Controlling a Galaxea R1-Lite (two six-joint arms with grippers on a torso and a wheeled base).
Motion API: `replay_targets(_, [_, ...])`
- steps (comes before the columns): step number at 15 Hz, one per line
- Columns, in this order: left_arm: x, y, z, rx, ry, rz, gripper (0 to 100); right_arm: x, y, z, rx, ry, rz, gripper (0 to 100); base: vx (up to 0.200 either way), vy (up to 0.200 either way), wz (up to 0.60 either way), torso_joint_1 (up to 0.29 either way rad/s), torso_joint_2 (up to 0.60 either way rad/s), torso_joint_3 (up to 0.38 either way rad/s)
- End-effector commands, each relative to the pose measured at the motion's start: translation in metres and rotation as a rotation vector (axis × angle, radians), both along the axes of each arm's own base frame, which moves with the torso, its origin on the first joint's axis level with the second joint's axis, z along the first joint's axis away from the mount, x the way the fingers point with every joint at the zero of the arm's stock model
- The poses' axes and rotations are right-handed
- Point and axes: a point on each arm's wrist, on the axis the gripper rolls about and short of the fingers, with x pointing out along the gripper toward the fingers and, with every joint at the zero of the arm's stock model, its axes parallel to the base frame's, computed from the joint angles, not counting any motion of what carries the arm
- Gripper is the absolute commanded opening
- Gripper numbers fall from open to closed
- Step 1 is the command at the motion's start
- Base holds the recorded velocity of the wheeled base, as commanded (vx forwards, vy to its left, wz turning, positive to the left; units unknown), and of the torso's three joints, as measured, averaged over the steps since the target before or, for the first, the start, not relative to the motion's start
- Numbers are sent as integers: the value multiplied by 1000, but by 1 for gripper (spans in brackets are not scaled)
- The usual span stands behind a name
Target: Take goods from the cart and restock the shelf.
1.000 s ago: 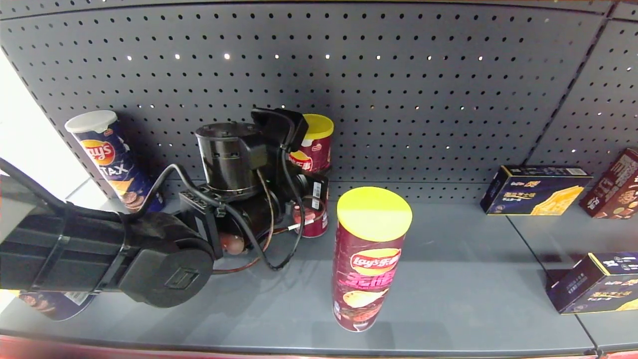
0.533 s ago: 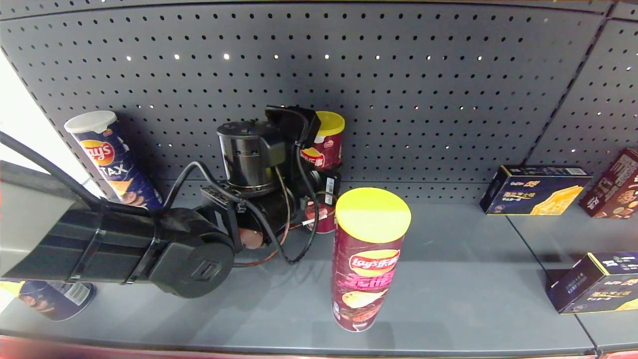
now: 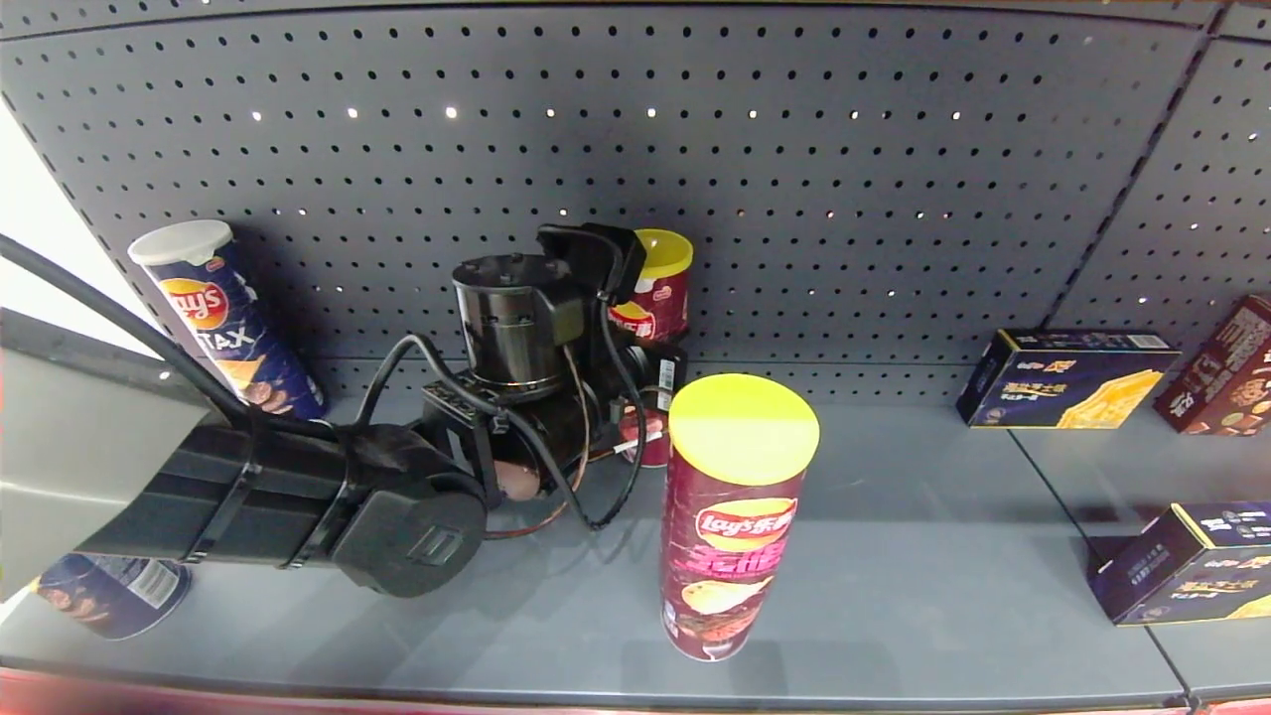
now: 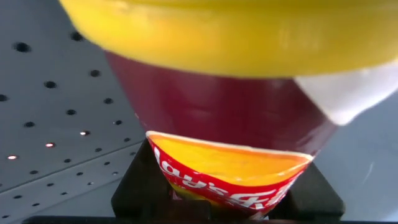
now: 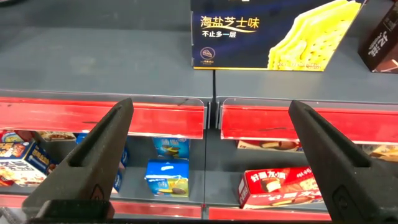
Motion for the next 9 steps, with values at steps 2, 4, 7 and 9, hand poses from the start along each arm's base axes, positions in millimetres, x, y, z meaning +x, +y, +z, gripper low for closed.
replay_targets(2, [-2,-5,-4,1,2,-12,0,0,0,0,0,1,0,100,0,0,0,0,0,0])
replay_targets(4, [-3,-4,-7,3,1,-15,0,0,0,0,0,1,1,100,0,0,0,0,0,0])
replay_targets(7, [-5,-3,-12,12,5,-15,100,0,0,0,0,1,1,100,0,0,0,0,0,0])
replay_targets(9, [-8,-5,-12,7,4,-22,100,0,0,0,0,1,1,100,0,0,0,0,0,0])
